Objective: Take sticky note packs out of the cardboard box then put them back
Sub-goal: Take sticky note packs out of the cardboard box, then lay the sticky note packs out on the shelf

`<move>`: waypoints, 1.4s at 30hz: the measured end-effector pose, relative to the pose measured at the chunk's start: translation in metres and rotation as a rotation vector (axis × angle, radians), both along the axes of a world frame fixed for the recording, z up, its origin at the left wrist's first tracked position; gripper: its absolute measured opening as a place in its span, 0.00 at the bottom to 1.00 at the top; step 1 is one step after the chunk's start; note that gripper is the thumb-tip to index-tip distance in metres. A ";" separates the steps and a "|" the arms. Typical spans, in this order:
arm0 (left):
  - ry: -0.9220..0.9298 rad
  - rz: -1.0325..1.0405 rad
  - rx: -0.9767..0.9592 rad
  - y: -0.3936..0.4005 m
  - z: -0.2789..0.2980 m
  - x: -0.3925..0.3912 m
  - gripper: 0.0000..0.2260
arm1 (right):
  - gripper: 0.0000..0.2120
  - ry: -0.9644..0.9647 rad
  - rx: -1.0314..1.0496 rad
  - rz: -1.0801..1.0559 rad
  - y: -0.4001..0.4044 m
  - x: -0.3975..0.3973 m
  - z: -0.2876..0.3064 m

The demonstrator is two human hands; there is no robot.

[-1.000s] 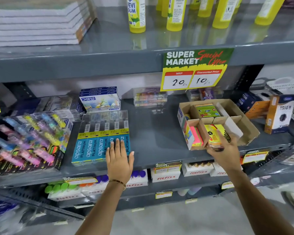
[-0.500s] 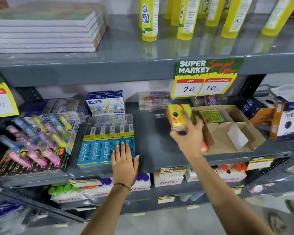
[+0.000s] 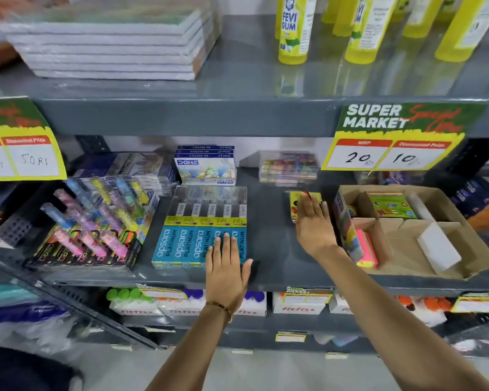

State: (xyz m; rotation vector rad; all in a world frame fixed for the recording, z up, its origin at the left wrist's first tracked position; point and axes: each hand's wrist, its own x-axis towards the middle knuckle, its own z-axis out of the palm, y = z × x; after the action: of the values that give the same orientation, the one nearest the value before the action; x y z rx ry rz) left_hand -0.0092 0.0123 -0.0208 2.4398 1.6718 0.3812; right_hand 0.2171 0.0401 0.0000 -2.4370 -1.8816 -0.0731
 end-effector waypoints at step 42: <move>0.021 0.003 0.068 -0.001 -0.003 0.000 0.29 | 0.30 -0.011 0.350 0.153 -0.143 -0.014 -0.005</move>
State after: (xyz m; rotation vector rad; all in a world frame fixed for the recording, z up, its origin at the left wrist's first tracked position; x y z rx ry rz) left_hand -0.0092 0.0117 -0.0238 2.4985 1.6983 0.4206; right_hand 0.2030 -0.1029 -0.0046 -2.0631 -1.8672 -0.3745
